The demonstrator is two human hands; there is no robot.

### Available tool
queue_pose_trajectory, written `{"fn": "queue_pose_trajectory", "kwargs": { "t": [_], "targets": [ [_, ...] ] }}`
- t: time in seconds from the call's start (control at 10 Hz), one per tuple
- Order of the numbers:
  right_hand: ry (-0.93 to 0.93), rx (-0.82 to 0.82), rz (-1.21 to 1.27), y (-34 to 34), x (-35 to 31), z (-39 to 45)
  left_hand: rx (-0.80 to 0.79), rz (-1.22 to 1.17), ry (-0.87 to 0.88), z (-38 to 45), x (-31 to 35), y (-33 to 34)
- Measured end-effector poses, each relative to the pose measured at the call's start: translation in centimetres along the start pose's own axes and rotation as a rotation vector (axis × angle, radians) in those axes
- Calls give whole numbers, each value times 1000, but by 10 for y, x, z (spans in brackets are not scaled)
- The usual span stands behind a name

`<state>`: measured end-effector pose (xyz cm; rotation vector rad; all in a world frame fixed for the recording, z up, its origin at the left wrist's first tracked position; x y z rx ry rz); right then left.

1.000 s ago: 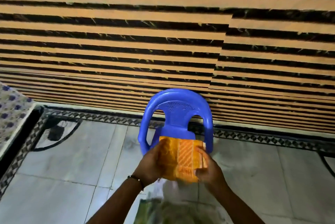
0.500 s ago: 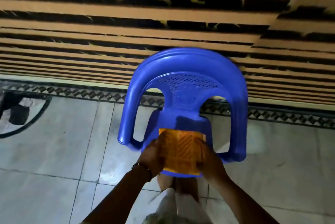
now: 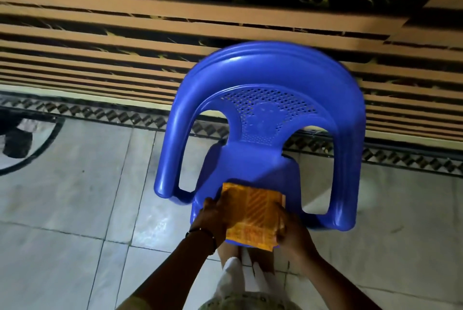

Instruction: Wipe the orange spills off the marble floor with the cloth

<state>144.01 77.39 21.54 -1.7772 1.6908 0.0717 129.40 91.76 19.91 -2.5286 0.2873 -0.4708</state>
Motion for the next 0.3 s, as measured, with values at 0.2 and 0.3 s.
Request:
{"fn": "queue_pose_trajectory", "kwargs": {
  "t": [0.2, 0.3],
  "targets": [
    [-47, 110, 122, -34, -25, -19, 137, -233, 36, -39, 19, -47],
    [-79, 186, 355, -66, -53, -69, 361, -670, 54, -106, 37, -90]
  ]
}}
Point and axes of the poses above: each hand's wrist, its own z-axis towards the middle knuckle, its own y-axis out of the palm, x = y × z, the point moved 8 cm from there along z, towards the middle knuckle
